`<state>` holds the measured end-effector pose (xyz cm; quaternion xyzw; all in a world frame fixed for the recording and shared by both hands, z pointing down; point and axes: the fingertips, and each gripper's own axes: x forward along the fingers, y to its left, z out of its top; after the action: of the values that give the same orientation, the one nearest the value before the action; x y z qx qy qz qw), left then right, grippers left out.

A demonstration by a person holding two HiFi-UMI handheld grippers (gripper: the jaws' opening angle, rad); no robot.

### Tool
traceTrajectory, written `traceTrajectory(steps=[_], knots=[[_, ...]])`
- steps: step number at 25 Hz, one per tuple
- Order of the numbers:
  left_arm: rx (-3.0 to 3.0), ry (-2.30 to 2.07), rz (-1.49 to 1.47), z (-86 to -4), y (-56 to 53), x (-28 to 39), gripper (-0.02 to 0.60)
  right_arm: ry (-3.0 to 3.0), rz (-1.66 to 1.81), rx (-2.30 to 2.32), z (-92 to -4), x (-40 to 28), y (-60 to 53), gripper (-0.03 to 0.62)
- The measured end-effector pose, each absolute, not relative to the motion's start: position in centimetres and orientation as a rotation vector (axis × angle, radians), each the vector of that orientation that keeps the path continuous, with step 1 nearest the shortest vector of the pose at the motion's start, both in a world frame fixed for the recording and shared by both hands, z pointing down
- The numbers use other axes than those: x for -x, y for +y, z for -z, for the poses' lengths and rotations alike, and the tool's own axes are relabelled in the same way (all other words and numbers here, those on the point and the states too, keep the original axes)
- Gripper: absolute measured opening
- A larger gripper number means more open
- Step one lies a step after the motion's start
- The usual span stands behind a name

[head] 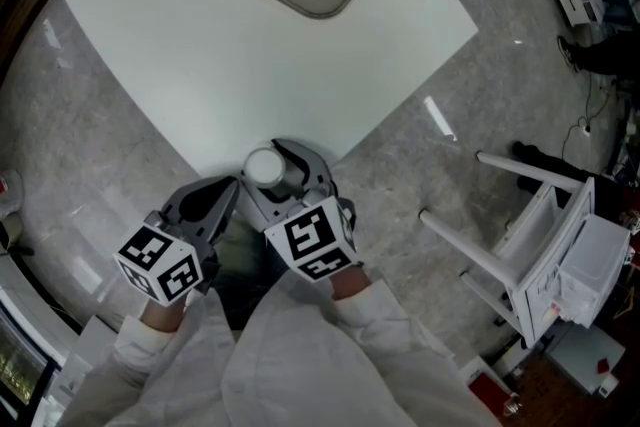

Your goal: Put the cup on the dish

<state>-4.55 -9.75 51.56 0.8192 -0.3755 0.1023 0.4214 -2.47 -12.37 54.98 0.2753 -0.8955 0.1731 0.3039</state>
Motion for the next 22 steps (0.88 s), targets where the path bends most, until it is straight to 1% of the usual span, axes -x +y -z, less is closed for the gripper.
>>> traceTrajectory(steps=[11,22], knots=[[-2.092,-0.957,-0.248,-50.1,-10.0,5.4,0.008,-2.375,-0.416,-0.751,-53.4,2.7,-11.9,0.262],[-2.231,-0.935,-0.227,-45.8,-12.0,6.1,0.008,-2.388,-0.331,-0.871,-47.9,3.6,-13.2,0.262]])
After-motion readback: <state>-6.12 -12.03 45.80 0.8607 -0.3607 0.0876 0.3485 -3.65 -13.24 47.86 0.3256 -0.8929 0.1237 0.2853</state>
